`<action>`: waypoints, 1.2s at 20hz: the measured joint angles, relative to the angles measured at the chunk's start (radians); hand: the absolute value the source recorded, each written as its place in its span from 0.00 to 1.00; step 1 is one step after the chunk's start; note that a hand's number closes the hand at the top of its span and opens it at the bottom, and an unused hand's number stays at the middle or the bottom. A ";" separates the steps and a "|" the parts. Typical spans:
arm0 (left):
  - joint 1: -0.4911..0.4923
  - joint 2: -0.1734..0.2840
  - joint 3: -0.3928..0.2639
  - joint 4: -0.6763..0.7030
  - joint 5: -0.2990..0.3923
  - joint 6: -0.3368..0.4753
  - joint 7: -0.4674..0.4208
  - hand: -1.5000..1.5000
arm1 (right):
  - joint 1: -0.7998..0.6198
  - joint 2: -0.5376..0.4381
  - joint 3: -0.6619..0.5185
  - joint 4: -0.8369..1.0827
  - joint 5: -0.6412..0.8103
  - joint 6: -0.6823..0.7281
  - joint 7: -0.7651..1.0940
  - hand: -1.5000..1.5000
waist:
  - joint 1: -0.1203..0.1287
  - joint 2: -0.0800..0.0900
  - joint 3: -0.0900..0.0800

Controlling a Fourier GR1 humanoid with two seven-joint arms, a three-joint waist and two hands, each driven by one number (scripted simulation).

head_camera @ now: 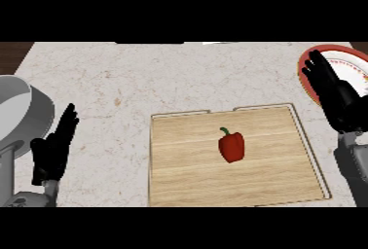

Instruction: Pick the bell pepper from the tray and place it in the plate

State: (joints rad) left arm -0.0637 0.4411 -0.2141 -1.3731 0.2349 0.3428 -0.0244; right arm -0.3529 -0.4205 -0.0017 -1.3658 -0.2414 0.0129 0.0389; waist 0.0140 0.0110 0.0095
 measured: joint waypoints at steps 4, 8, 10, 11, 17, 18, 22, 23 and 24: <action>0.011 -0.028 -0.009 0.007 0.016 -0.027 0.052 0.50 | -0.087 -0.016 -0.035 0.000 -0.022 0.034 0.002 1.00 | -0.003 -0.006 -0.005; 0.014 -0.077 -0.038 -0.005 0.054 -0.059 0.094 0.50 | -0.161 -0.125 -0.025 0.003 0.085 0.036 0.003 1.00 | -0.008 -0.008 -0.012; 0.008 -0.104 -0.046 -0.008 0.068 -0.064 0.106 0.50 | -0.149 -0.115 -0.040 0.016 0.151 -0.063 -0.016 0.00 | -0.012 -0.010 -0.009; 0.007 -0.112 -0.047 -0.006 0.072 -0.069 0.108 0.50 | -0.131 -0.094 -0.045 0.014 0.170 -0.107 -0.041 0.00 | -0.014 -0.011 -0.007; 0.038 -0.124 -0.043 -0.030 0.077 -0.102 0.117 0.50 | -0.029 -0.005 -0.075 -0.025 0.175 -0.172 -0.188 0.00 | -0.014 -0.016 -0.003; 0.041 -0.131 -0.046 -0.039 0.071 -0.097 0.124 0.50 | -0.015 -0.009 -0.072 -0.041 0.177 -0.162 -0.190 0.00 | -0.014 -0.016 -0.002; 0.035 -0.138 -0.034 -0.025 0.077 -0.120 0.132 0.50 | 0.026 -0.063 -0.045 -0.118 0.205 -0.105 -0.133 0.00 | -0.020 -0.018 -0.003; 0.040 -0.137 -0.033 -0.033 0.076 -0.119 0.135 0.50 | 0.027 -0.093 -0.035 -0.130 0.216 -0.080 -0.102 0.00 | -0.019 -0.019 -0.003; 0.035 -0.137 -0.032 -0.032 0.078 -0.121 0.145 0.50 | 0.026 -0.118 -0.015 -0.147 0.227 -0.052 -0.069 0.00 | -0.021 -0.019 -0.004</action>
State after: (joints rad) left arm -0.0288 0.3042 -0.2463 -1.4054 0.3127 0.2221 0.1210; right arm -0.3274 -0.5384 -0.0168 -1.5129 -0.0139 -0.0394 -0.0302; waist -0.0066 -0.0080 0.0058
